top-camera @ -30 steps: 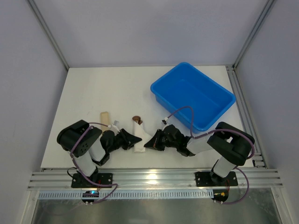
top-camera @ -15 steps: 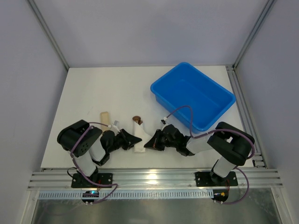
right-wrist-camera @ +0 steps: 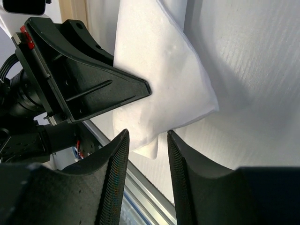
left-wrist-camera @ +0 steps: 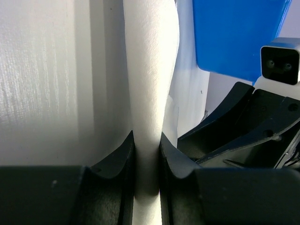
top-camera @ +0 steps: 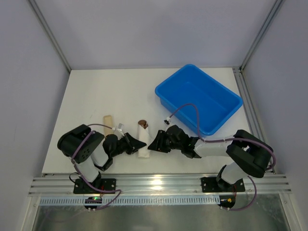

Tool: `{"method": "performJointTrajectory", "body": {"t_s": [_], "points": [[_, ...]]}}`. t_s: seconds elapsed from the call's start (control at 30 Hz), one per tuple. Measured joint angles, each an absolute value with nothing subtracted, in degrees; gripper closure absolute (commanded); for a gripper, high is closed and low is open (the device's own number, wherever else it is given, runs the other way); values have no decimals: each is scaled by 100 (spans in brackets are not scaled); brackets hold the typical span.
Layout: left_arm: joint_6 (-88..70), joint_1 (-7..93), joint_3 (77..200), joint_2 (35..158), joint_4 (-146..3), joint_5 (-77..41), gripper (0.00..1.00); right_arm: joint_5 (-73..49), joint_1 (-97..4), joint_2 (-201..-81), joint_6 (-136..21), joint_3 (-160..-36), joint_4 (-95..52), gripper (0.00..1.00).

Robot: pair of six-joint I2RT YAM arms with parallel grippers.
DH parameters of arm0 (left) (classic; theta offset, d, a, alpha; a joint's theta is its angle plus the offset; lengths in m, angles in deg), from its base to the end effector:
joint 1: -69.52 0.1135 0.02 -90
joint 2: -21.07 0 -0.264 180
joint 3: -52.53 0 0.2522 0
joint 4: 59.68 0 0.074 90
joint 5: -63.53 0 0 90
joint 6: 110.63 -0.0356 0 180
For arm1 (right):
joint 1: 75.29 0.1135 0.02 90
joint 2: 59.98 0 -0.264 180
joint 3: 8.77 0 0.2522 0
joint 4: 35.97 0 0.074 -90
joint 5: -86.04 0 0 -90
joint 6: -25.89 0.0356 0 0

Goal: Place the utensils on the paper napkin and roll it up
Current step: Pick up the napkin from the center of the board.

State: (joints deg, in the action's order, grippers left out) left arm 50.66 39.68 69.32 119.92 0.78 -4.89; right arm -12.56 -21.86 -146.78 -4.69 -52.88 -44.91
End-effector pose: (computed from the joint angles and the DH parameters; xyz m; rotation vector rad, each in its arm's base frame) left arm 0.1627 -0.1084 0.0851 -0.5199 2.1917 -1.4430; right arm 0.1634 0.2292 0.1454 0.0297 2.4537 1.1939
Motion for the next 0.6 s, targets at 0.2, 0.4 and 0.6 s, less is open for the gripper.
{"method": "performJointTrajectory", "body": {"t_s": [0.2, 0.4, 0.6], "points": [[4904, 3968, 6930, 11852, 36, -371, 100, -871, -2127, -14086, -937, -5395, -3595, 52], [4723, 3965, 6930, 11832, 34, -329, 100, -441, -2125, -13555, -1383, -5620, -2812, 51], [4460, 3965, 6925, 11723, -6, -329, 100, -347, -2121, -13524, -1741, -5852, -2476, 51]]}}
